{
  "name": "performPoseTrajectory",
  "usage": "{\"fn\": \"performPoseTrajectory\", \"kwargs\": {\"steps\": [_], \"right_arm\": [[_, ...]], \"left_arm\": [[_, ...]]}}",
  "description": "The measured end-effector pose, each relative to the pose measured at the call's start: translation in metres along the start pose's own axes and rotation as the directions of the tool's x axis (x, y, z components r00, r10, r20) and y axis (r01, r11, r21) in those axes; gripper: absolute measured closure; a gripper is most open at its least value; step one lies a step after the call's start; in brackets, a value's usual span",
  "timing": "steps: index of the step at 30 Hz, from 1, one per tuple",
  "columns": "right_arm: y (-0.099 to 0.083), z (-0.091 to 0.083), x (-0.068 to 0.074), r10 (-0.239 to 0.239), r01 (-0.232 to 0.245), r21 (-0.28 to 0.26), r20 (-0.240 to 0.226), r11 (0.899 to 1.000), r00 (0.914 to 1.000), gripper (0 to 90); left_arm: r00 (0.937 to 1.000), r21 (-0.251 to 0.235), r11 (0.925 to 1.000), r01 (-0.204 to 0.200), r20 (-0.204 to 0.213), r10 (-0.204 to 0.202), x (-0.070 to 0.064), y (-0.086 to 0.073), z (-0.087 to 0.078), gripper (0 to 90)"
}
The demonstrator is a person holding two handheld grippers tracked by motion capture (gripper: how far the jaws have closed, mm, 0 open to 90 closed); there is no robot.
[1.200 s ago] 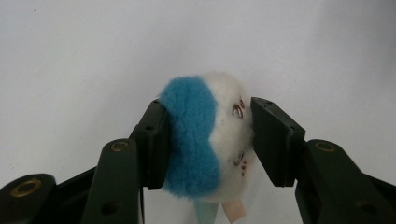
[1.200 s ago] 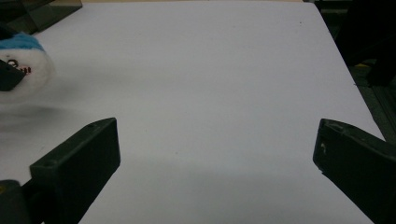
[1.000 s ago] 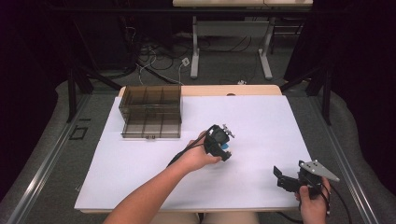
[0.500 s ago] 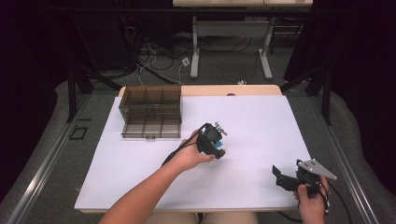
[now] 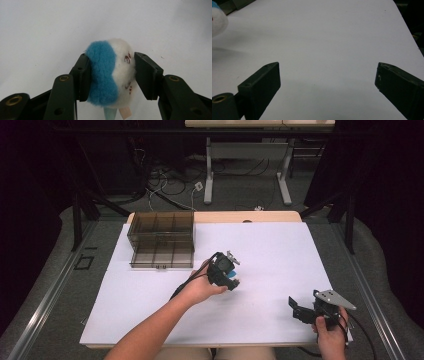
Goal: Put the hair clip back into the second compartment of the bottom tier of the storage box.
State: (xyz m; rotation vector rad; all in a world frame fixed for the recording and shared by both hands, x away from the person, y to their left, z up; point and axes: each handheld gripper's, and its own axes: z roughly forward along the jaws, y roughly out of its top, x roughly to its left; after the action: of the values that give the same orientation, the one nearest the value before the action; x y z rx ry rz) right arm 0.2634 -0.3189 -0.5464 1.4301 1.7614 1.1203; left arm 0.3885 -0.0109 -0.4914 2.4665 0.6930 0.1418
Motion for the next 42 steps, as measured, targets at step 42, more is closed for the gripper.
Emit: {"fn": "performPoseTrajectory", "kwargs": {"steps": [42], "right_arm": [[-0.001,-0.005,-0.002,0.014,-0.014,-0.011,0.008,1.000,0.9999,5.9]], "left_arm": [[0.9976,-0.070,0.9971,0.031,-0.059,-0.035,0.021,-0.004,-0.045,51.9]]}}
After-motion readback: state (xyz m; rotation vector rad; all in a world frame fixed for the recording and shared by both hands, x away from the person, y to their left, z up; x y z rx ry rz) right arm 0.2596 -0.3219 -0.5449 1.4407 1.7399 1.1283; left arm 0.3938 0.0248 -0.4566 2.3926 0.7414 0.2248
